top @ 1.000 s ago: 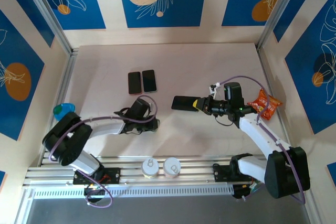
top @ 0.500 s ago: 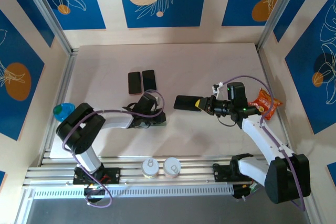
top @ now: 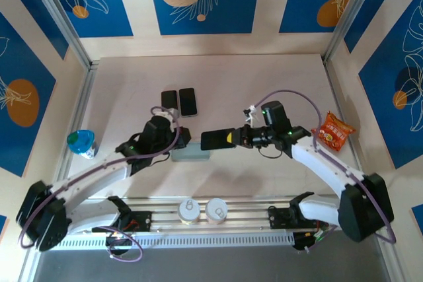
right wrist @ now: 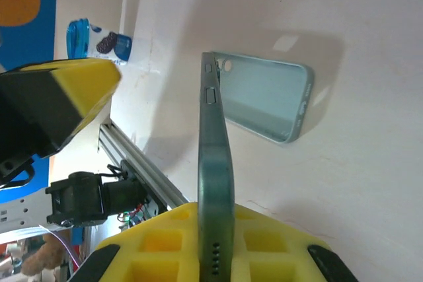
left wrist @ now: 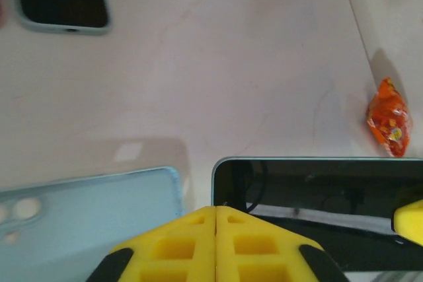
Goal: Put the phone into the phone case
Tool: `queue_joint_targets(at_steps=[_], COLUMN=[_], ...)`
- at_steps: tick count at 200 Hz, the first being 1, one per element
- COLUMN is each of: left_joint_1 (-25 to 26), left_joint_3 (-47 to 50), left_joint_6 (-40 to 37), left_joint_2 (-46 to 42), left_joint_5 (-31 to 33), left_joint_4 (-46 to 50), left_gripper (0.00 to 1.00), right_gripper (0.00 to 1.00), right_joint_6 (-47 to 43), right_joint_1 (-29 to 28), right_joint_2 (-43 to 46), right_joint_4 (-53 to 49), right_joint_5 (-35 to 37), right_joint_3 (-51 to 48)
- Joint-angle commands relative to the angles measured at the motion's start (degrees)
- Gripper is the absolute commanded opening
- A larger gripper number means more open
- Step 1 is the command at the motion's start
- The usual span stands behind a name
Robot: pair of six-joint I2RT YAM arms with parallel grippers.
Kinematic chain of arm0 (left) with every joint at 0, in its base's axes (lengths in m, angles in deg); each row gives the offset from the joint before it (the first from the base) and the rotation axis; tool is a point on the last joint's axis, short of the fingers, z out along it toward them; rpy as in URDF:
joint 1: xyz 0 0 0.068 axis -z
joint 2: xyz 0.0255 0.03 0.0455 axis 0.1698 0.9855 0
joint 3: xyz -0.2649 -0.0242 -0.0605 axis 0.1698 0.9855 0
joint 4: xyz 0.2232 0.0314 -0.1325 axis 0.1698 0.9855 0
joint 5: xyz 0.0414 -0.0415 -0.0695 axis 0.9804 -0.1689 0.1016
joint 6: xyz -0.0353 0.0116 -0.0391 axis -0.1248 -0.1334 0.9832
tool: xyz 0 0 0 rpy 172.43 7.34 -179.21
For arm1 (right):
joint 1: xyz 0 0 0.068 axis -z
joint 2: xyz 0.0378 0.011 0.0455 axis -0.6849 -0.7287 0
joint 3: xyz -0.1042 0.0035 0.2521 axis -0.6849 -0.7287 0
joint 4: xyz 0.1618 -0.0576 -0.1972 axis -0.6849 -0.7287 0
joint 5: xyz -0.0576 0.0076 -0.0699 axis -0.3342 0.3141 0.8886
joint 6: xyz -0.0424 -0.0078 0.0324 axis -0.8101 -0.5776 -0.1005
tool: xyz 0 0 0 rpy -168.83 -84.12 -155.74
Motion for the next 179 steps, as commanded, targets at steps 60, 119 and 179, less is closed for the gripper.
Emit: queue_joint_targets(at_steps=[60,119,179], left_joint_1=[-15.9,-17.77,-19.64], left_joint_3=[12.2,12.03,13.53], left_joint_6=[1.76,0.55,0.2], left_joint_2=[-13.5,-4.46,1.88], left_joint_5=[-6.74,-12.29,-14.87], left_joint_4=[10.14,5.0,-0.31], left_gripper=[0.14,0.1,0.1], right_gripper=[0.0,0.0,0.0], right_joint_6=[2.9,6.7,10.09], right_joint_1=[-9.59,-12.77,-13.69], right_joint_2=[-15.56,-23.2,-26.7], right_joint_4=[8.65,13.57,17.04], right_joint_5=[0.99,1.87,2.57], right_joint_3=[9.5,11.79,12.11])
